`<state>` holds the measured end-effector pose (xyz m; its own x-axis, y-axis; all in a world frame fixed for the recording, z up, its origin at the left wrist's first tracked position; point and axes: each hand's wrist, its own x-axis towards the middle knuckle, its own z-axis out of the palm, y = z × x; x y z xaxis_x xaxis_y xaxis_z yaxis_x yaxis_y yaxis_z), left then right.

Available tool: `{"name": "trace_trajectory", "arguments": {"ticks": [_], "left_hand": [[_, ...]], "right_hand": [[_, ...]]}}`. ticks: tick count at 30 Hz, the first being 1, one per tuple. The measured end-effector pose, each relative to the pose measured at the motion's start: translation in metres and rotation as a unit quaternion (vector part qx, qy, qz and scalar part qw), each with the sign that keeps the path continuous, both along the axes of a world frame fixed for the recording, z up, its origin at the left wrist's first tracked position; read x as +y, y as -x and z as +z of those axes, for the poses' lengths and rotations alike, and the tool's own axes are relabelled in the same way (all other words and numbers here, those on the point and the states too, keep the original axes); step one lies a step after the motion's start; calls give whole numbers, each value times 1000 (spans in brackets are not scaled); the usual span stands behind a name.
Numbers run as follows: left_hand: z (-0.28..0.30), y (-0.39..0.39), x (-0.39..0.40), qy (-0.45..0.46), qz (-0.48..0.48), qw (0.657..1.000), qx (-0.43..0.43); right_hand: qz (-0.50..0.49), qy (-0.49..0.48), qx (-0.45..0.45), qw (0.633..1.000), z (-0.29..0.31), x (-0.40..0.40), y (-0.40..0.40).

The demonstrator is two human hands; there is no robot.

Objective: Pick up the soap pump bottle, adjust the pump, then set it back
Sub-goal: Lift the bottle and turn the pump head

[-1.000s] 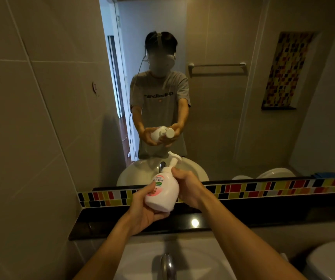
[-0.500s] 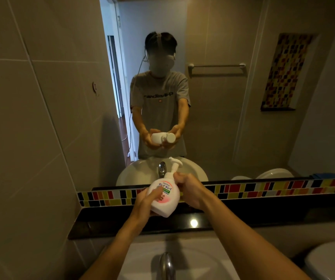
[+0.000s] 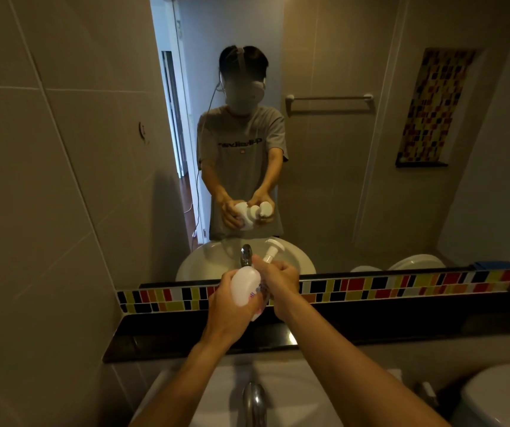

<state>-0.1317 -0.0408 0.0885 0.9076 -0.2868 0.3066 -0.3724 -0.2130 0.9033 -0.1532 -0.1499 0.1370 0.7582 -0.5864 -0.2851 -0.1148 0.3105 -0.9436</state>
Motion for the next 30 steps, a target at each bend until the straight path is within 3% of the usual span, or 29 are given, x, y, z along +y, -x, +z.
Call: {"name": "trace_trajectory", "arguments": {"ticks": [4, 7, 11, 13, 15, 17, 20, 23, 25, 27, 30], "left_hand": [[9, -8, 2, 62, -26, 992, 110], [15, -12, 6, 121, -98, 964, 217], [22, -14, 10, 146, -124, 946, 261], [26, -16, 11, 105, -99, 969, 203], [25, -17, 10, -6, -49, 996, 69], [23, -14, 6, -20, -19, 999, 25], [21, -14, 6, 93, -37, 985, 143], [20, -15, 11, 182, -127, 925, 308], [17, -17, 13, 215, -160, 898, 348], [19, -16, 11, 216, -137, 913, 318], [21, -16, 4, 77, -36, 987, 134]], "right_hand": [[11, -46, -10, 999, 10, -4, 4], [26, -97, -36, 994, 17, -6, 6], [101, -139, -55, 984, 22, -8, 7], [93, -97, -56, 989, 23, -6, 5], [61, -38, -34, 997, 21, -3, 1], [47, -37, -29, 998, 18, -2, -2], [47, -97, -45, 993, 20, -6, -2], [55, -160, -67, 983, 21, -14, 0], [96, -184, -91, 974, 22, -16, 2], [132, -149, -96, 975, 23, -17, 3], [107, -23, -62, 992, 22, -16, 2]]}}
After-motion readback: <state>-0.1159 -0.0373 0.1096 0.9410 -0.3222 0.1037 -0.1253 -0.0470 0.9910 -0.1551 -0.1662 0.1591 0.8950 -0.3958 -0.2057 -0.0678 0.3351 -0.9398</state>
